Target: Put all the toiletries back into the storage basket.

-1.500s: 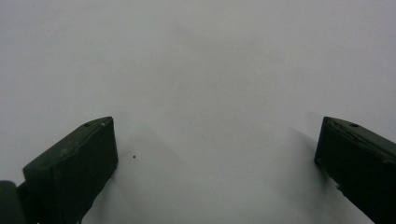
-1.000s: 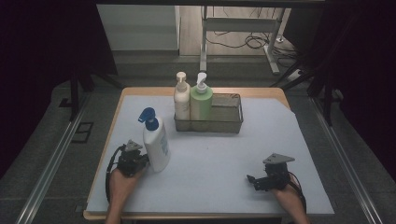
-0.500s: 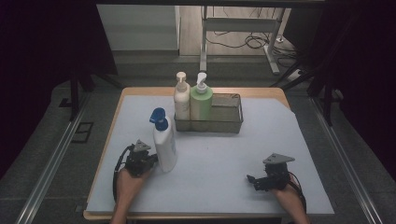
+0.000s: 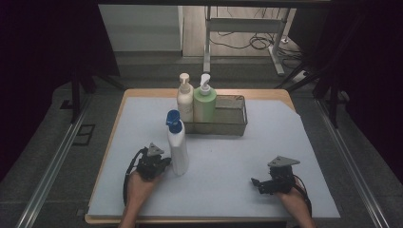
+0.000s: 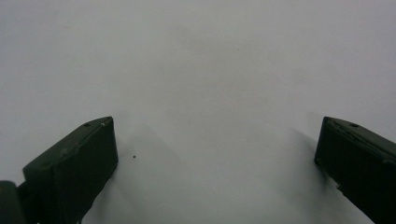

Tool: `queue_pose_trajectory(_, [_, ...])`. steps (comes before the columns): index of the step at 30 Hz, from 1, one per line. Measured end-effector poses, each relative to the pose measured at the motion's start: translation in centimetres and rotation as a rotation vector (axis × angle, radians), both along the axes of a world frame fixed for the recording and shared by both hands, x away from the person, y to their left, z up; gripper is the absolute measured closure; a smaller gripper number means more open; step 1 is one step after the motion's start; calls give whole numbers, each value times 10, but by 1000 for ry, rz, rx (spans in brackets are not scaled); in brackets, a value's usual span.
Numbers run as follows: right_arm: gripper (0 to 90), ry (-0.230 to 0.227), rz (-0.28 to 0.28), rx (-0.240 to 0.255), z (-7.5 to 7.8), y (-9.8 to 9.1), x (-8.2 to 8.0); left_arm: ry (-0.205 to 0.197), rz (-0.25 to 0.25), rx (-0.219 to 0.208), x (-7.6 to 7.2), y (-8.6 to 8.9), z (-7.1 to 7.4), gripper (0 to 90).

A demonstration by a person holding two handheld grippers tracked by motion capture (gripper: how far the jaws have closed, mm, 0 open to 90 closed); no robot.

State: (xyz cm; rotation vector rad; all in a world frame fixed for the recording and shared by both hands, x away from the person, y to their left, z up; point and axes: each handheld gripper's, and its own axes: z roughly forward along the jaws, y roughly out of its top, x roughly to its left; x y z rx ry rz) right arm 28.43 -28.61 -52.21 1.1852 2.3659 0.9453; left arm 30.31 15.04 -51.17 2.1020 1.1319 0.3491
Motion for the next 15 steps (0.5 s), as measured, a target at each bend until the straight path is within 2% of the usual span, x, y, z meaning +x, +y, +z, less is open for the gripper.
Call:
queue_pose_trajectory(9, [0, 0, 1, 0, 0, 0, 0, -9, -36, 3, -2, -17, 1, 895])
queue_pose_trajectory(15, [0, 1, 0, -2, 0, 0, 0, -9, -85, 1, -5, -28, 2, 895])
